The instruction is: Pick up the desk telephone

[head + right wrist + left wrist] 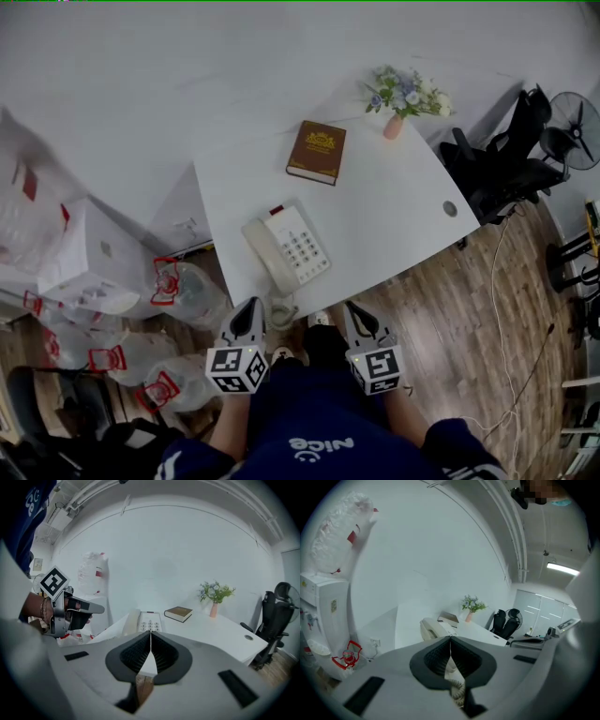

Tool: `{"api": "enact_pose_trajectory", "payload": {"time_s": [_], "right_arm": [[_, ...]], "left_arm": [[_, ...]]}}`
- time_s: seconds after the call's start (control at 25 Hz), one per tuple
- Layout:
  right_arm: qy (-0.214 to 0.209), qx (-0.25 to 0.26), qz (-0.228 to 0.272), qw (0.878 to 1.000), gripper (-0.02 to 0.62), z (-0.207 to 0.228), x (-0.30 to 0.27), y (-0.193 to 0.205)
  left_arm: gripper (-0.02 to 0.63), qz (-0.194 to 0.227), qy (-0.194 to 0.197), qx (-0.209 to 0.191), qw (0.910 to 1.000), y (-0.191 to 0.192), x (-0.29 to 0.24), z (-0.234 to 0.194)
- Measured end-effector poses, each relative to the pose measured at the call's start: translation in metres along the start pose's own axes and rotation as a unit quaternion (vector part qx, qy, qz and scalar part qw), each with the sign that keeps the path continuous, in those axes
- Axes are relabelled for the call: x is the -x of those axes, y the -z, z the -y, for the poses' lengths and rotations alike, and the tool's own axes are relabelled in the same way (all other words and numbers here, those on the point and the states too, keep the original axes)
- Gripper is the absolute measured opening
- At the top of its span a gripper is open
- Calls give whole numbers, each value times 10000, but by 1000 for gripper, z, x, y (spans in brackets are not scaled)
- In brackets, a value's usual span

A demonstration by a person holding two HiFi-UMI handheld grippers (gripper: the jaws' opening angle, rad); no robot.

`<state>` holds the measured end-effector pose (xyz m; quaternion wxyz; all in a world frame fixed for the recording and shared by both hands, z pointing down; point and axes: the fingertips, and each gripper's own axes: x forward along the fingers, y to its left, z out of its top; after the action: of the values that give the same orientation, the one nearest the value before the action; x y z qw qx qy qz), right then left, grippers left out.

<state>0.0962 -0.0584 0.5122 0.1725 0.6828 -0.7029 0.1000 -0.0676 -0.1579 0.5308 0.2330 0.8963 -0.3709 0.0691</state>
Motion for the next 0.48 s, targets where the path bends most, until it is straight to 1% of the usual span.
{"api": "enact_pose_trajectory", "payload": {"time_s": [0.12, 0.2, 0.28, 0.36, 0.48], "right_arm": [[-191, -29, -9, 9998, 25, 5, -14, -1], [-349, -6, -16, 9994, 25, 9, -27, -4], [-520, 123, 6, 9986, 25, 13, -40, -10], [-706, 252, 21, 9972, 25, 15, -51, -14], [-947, 222, 59, 9952, 24, 20, -69, -19]], "left_arm": [[17, -96, -327, 142, 9993, 4, -2, -10], [17, -21, -391, 302, 9988, 1, -4, -12], [17, 64, -412, 421, 9982, -5, -9, -11], [17, 71, -493, 428, 9978, -9, -15, -10], [17, 71, -653, 362, 9972, -16, -24, -9]]}}
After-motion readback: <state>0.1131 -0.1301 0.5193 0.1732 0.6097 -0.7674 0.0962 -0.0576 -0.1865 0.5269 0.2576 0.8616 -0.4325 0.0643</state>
